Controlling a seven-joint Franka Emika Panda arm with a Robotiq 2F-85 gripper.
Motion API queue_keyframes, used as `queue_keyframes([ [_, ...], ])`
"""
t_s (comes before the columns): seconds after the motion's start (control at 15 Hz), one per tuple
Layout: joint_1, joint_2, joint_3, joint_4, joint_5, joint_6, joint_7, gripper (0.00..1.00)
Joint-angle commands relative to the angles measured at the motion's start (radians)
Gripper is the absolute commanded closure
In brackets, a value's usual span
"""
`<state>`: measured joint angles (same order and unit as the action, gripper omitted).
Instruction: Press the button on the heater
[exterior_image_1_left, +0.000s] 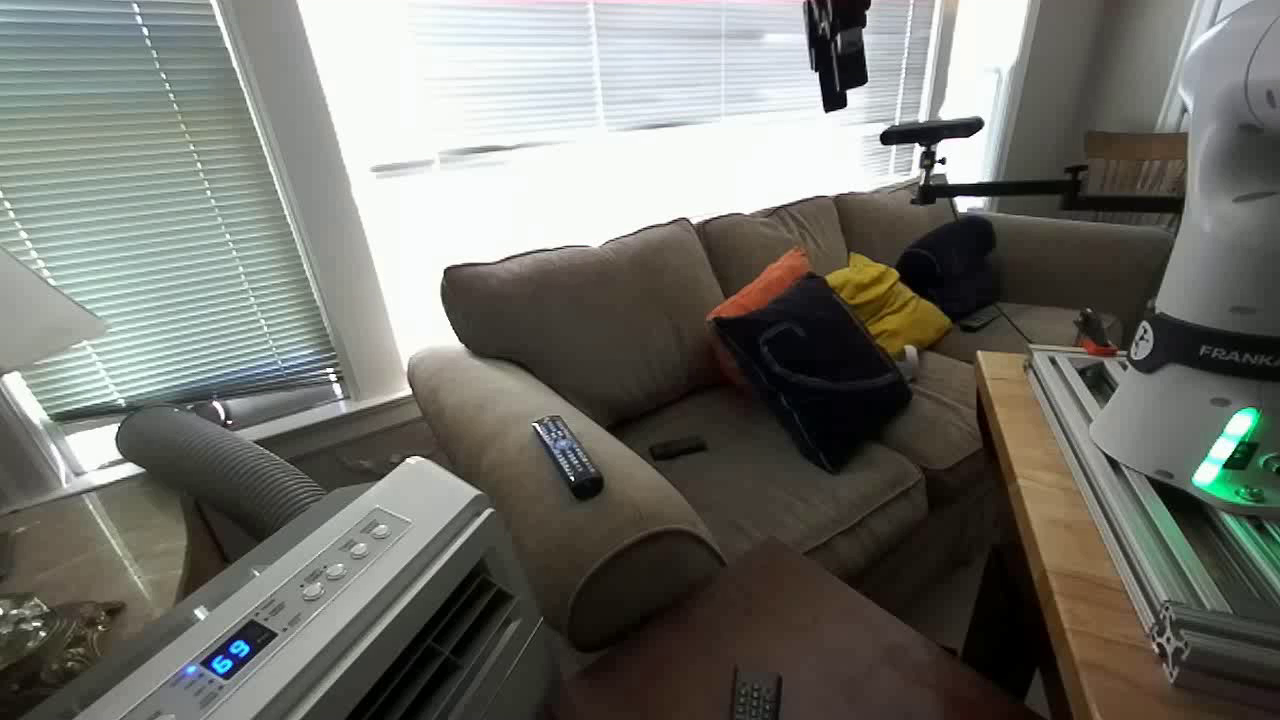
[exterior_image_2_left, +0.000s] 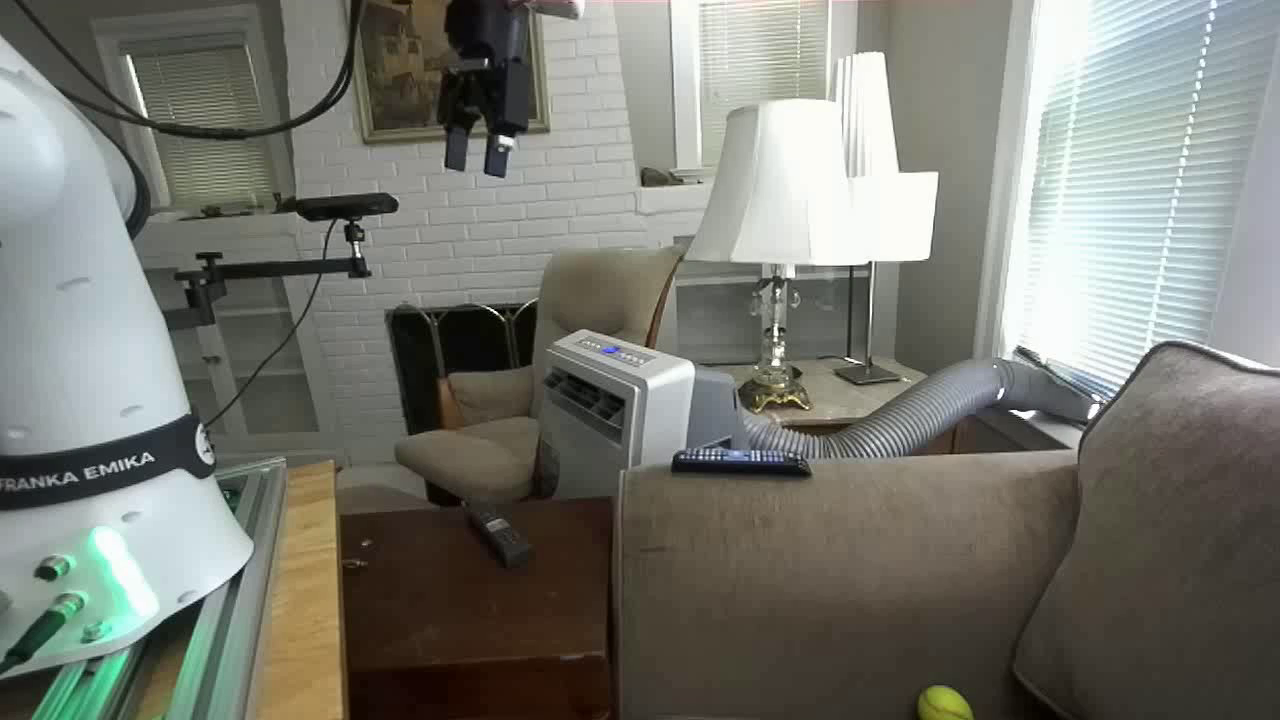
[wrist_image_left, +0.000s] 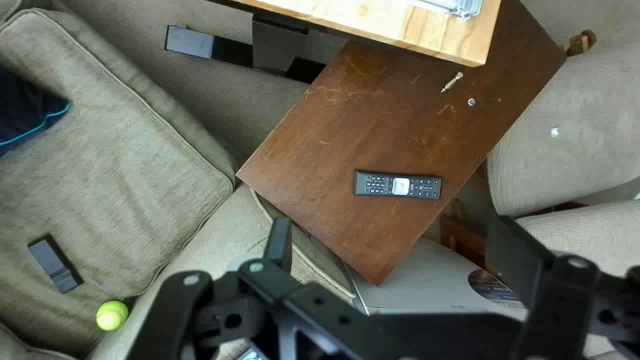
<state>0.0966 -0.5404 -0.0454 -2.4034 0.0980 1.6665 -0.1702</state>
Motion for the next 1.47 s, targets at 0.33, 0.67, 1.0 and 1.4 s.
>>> queue_keyframes([
  [0.33, -0.014, 0.001, 0.012, 0.002, 0.005, -0.002, -0.005, 0.00],
  [0.67, -0.006, 0.016, 0.014, 0.010, 0.015, 0.022, -0.021, 0.00],
  [1.0, 0.048, 0.076, 0.046, 0.026, 0.044, 0.191, -0.083, 0.00],
  [1.4, 0.151, 0.194, 0.119, 0.069, 0.144, 0.420, -0.110, 0.00],
])
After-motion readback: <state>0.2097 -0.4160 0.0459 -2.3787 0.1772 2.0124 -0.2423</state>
